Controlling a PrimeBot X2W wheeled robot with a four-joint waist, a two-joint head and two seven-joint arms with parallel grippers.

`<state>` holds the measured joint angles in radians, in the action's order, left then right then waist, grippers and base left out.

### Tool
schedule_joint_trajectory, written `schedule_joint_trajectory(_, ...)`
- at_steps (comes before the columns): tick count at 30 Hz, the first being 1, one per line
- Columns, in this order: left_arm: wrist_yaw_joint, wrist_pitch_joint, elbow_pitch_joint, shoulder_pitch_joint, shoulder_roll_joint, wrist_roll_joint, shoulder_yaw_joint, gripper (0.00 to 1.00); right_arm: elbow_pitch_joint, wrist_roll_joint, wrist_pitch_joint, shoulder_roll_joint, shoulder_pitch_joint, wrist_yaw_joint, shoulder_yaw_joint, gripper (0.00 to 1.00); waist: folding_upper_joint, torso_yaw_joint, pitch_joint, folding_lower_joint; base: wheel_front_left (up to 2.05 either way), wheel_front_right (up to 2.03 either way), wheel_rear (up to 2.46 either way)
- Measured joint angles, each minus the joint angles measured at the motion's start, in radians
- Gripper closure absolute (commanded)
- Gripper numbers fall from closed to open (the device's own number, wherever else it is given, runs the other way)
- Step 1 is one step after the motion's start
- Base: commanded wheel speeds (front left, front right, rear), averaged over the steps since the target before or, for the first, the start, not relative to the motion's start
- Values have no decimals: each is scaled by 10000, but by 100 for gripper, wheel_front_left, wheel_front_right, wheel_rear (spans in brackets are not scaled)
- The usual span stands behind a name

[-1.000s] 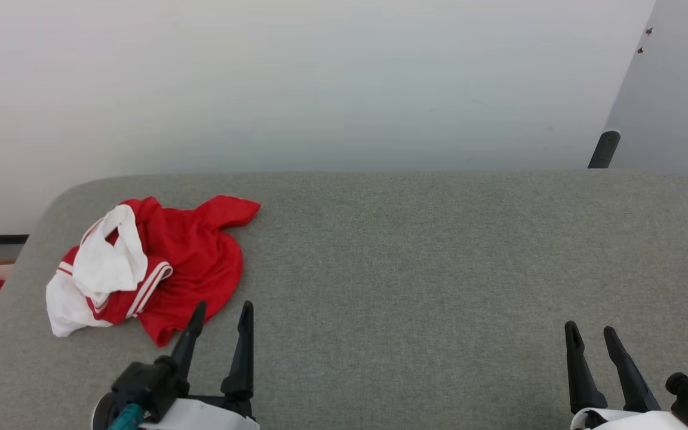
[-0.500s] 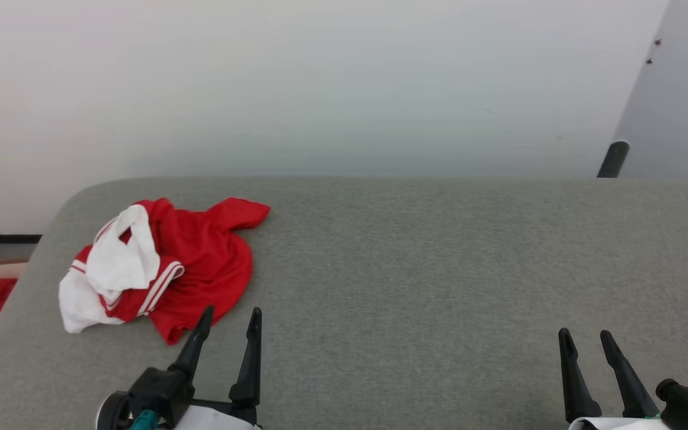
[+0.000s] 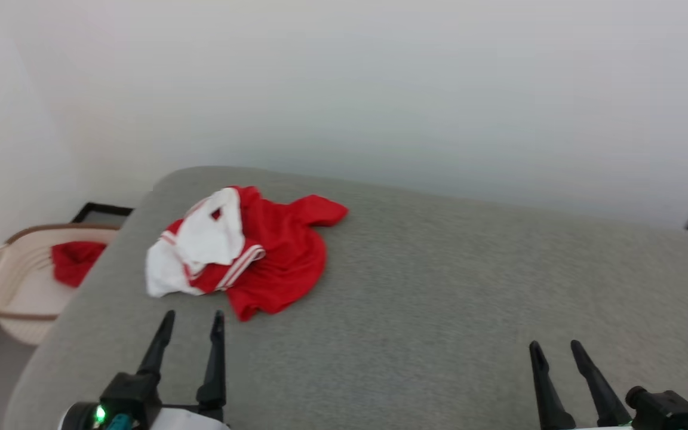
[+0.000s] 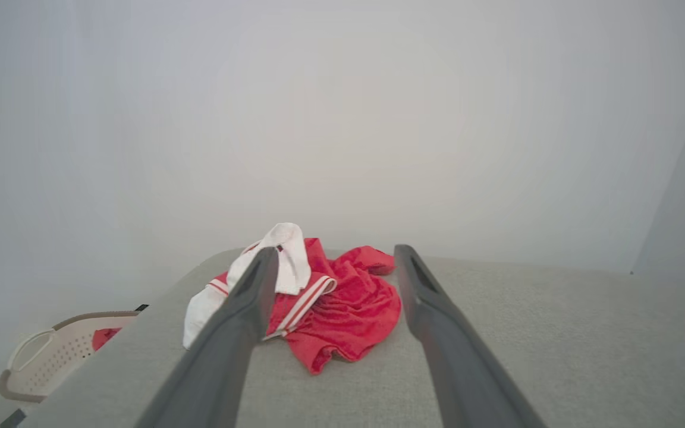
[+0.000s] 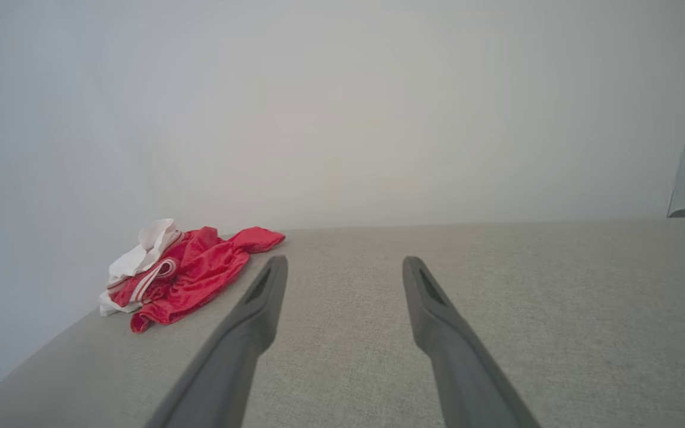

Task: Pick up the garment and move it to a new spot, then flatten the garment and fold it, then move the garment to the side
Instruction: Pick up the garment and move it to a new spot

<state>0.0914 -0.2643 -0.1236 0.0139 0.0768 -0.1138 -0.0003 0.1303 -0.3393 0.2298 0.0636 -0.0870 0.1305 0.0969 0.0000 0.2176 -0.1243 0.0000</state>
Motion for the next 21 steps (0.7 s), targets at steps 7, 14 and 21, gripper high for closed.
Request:
schedule_joint_trajectory(7, -153, 17, 163, 441, 31, -209, 278, 0, 192, -52, 40, -27, 108, 0, 326, 0, 0, 1002, -201, 0, 0, 0, 0)
schedule_joint_trajectory(14, 63, 1093, 184, -308, 343, -920, 301, 0, 171, -84, -10, 125, 269, 0, 410, 0, 0, 1333, -106, 0, 0, 0, 0)
schedule_joint_trajectory(21, 280, 3032, 293, -2475, 1285, -1921, 278, 0, -188, -21, -192, 397, 623, 0, 380, 0, 0, 1036, 433, 0, 0, 0, 0)
